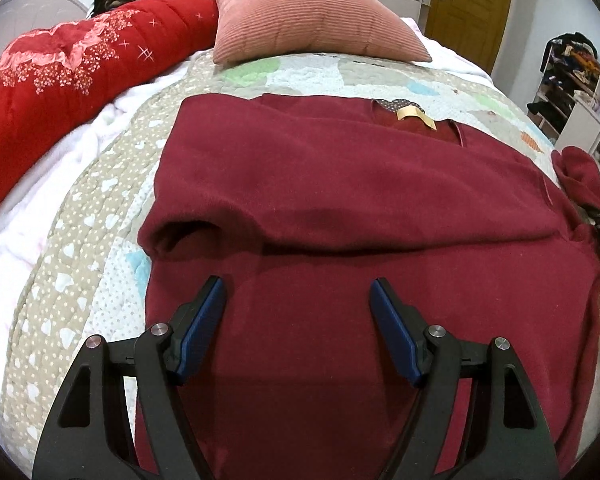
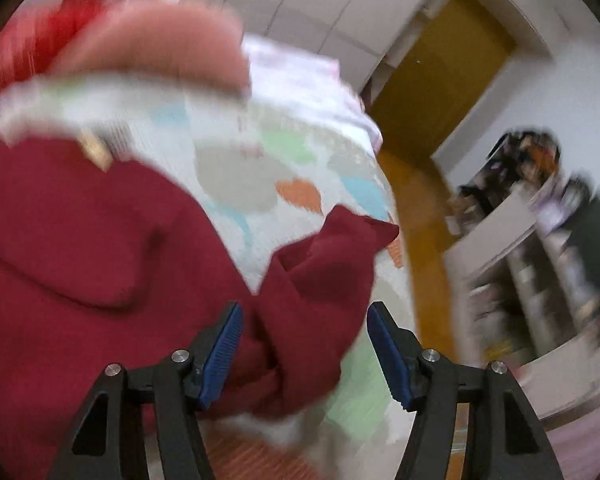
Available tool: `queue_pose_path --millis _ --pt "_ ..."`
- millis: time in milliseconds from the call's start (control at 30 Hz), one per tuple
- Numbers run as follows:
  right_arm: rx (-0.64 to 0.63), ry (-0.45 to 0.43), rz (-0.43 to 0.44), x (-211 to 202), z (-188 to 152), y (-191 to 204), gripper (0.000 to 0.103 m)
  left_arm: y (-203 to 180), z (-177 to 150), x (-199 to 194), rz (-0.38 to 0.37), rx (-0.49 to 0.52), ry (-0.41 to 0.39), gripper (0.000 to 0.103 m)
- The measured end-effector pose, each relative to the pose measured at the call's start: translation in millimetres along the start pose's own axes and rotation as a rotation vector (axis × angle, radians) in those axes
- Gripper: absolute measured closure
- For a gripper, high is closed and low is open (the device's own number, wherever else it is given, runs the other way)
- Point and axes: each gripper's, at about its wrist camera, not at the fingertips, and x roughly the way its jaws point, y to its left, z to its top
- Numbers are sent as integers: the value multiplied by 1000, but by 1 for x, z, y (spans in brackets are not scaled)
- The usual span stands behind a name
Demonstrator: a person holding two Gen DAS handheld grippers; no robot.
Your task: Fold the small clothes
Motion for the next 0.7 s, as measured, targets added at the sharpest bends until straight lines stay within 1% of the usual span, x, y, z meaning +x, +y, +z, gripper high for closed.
queue_pose_path --millis 33,67,100,133,167,200,233,267,300,333,367,400,433,467,500,533,567,633,700 --pt "-11 36 -3 16 1 1 64 0 0 1 -1 -1 1 26" --pt "3 82 18 31 0 -1 81 0 -1 2 -3 -3 2 26" --pt "37 93 30 36 -5 -9 83 1 -2 2 -8 -7 -1 26" --pt "151 64 66 30 -12 -31 86 2 -2 2 -11 -10 -3 25" --pt "236 40 105 23 -19 -49 86 2 -2 3 -14 -12 -4 24" --pt "399 9 171 7 -39 -82 86 2 -2 4 -15 -16 -5 24" --pt "531 -16 196 -6 -64 -109 86 2 -2 5 -14 -17 -6 23" --pt "638 -24 195 -14 -90 -128 86 1 -3 6 -13 -17 -9 22" --pt "706 2 180 -16 -116 -141 86 0 -3 6 -12 -15 -11 22" --pt "732 50 164 -14 -134 -145 86 1 -3 6 -13 -15 -11 22" --pt "754 116 169 -11 -159 -149 83 1 -3 6 -16 -17 -11 22" --pt "773 144 182 -13 -173 -152 83 2 -3 6 -20 -20 -11 22" --pt "812 153 205 -18 -193 -158 80 3 -3 6 -23 -21 -11 22" --pt "838 144 204 -26 -205 -162 72 3 -3 7 -22 -22 -10 22" --pt "864 117 161 -39 -218 -169 68 2 -3 7 -18 -19 -10 22" --pt "878 91 128 -50 -222 -173 62 1 -3 7 -13 -17 -10 21" --pt "885 48 123 -60 -222 -179 62 0 -3 7 -7 -12 -10 21" --pt "856 0 191 -69 -208 -176 62 -1 -3 8 -3 -9 -10 21" --pt "800 -28 291 -68 -181 -165 61 0 -3 8 -5 -11 -12 21"
